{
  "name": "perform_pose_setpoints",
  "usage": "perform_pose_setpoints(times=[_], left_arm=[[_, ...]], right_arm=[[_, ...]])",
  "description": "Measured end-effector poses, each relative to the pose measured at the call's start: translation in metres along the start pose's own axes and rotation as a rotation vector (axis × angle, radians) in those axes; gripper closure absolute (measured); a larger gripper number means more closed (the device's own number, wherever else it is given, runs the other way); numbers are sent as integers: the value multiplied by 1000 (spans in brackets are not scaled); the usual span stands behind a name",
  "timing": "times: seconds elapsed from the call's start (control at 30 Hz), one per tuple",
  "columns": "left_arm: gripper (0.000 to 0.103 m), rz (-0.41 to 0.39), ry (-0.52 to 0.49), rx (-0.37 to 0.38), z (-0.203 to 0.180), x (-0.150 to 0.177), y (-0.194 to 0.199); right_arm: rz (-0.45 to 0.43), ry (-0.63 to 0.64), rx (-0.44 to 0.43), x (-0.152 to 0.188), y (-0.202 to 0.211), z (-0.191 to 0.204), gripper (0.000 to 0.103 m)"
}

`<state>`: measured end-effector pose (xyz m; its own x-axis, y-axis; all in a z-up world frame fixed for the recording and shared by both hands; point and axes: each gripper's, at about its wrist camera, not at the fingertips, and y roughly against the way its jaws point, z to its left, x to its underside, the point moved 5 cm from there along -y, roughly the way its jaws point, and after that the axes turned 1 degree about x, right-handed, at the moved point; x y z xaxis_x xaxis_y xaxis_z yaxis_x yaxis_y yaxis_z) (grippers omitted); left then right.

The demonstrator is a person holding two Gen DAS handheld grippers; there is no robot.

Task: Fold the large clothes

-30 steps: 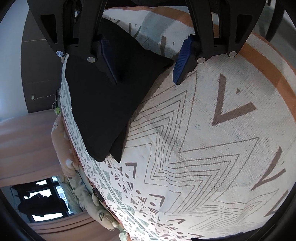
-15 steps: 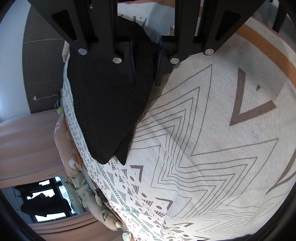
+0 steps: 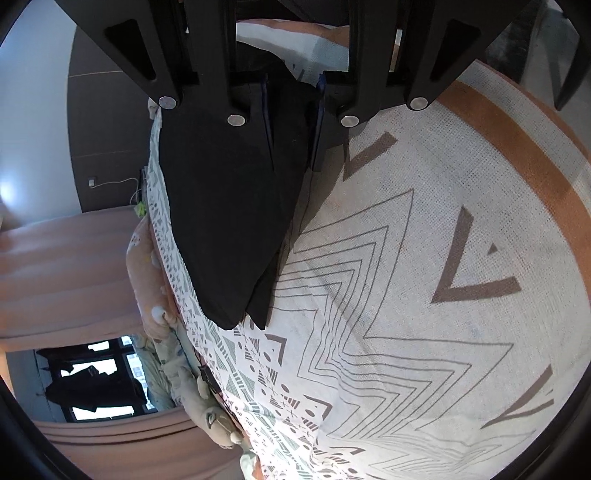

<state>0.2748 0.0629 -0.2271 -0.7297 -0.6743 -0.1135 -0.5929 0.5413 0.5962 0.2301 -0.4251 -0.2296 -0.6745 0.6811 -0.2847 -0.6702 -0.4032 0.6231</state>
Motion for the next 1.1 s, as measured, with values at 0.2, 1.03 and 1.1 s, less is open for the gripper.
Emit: perform_pose_setpoints(times=[0.2, 1.03, 1.1], left_arm=[[51, 21, 44, 37, 4, 7, 2], [52, 12, -36, -23, -7, 23, -12], [52, 2, -45, -34, -8, 23, -13]], right_arm=[[-5, 2, 88, 1, 9, 11, 84], [-87, 501, 255, 47, 37, 169, 73], [-38, 521, 232, 55, 19, 178, 73]])
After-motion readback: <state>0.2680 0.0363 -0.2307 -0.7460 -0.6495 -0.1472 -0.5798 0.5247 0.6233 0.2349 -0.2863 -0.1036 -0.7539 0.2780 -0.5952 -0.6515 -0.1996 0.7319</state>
